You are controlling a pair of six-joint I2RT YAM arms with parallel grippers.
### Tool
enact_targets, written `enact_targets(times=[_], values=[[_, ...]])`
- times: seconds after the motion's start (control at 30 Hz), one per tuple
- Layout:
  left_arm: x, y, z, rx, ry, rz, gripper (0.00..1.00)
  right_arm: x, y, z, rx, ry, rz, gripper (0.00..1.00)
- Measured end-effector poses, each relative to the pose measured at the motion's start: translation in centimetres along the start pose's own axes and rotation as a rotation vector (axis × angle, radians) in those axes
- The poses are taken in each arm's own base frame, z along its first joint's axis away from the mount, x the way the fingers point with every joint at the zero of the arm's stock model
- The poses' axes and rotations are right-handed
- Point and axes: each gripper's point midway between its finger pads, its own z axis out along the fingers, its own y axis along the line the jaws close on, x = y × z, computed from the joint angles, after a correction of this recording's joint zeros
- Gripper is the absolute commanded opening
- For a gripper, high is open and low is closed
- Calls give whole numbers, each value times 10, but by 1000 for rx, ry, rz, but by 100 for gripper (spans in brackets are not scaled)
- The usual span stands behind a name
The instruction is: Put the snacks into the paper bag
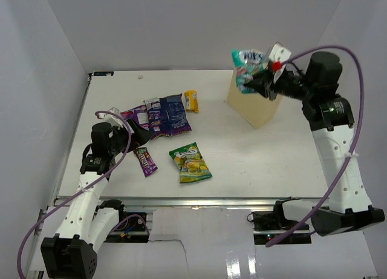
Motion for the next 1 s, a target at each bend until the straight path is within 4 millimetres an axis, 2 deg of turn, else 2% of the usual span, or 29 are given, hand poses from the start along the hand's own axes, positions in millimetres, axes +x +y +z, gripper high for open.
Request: enact_targets(times=[0.1,0.17,0.2,0.23,0.3,0.4,0.53,0.67,0.77,0.8,0.83,0.87,0.97,1.0], values=[[1,-1,-1,8,2,-3,98,-39,-69,-9,175,-57,-26,8],[2,-2,-1,13,6,-7,98,-51,-115,-14,277,-76,-14,8],[3,-3,-1,16,8,-8,98,-52,-132,-14,311,-80,-13,8],[3,-3,-1,17,10,-9,98,-48,-150,-14,346,-80,4,8],[4,-3,-1,19,14,-15,98,-33,-175,-11,381,-69,50,8],[6,-2,-1,19,20,-25,98,5,-199,-4,392,-36,154,8],[8,-2,1,15,29,-44,98,57,-212,1,377,6,287,8],[13,4,7,-8,56,-78,98,107,-198,6,341,63,401,11],[16,10,15,-42,81,-117,98,138,-182,12,311,101,461,27],[16,13,19,-56,89,-131,98,147,-176,13,304,115,479,41],[14,14,22,-68,94,-143,98,152,-172,14,297,125,495,48],[11,15,27,-80,98,-154,98,156,-169,15,293,131,500,59],[-1,16,43,-110,110,-162,98,155,-166,14,293,135,493,76],[-8,15,52,-119,109,-155,98,152,-166,12,296,132,481,78]])
